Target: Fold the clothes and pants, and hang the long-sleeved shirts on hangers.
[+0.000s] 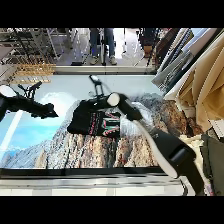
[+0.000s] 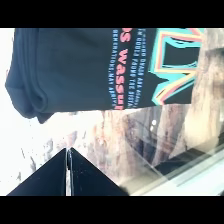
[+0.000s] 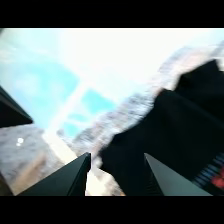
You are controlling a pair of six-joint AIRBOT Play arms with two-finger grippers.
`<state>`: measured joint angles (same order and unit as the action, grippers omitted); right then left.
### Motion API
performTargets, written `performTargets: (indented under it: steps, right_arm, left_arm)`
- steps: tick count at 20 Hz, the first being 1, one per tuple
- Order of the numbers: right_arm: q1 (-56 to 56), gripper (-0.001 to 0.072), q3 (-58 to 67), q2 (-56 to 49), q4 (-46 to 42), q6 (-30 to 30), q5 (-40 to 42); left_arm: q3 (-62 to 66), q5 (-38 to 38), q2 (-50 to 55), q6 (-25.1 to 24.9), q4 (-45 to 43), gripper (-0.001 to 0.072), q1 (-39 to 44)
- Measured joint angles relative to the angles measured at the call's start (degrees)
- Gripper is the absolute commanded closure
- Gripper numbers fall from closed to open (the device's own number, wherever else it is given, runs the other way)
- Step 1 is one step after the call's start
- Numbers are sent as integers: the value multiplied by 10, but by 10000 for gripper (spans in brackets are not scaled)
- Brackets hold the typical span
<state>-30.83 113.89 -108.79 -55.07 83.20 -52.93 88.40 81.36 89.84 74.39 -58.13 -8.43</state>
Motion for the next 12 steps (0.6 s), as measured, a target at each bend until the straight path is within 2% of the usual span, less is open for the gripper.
performTargets:
  steps: [2,3,4,5,6,9,12]
  right_arm:
    - [46,283,-27,46,-43,29,-59]
    - [69,209,-56,72,-57,40,-81]
    - [94,179,-96,102,-69,50,-98]
    - [115,115,-139,131,-73,60,-110]
    - [136,102,-191,159,-71,66,-120]
    - [183,20,-332,204,-26,64,-124]
    - [210,18,-413,193,42,31,-78]
  left_arm:
    - [-1,-18,22,-7,3,695,19]
    - [-2,-32,34,-10,3,695,30]
    - [-2,-49,48,-12,3,695,41]
    - [-2,-67,63,-14,2,695,51]
    - [-2,-85,76,-15,3,695,60]
    - [-2,-137,116,-17,2,695,76]
    - [-1,-154,149,-19,0,696,83]
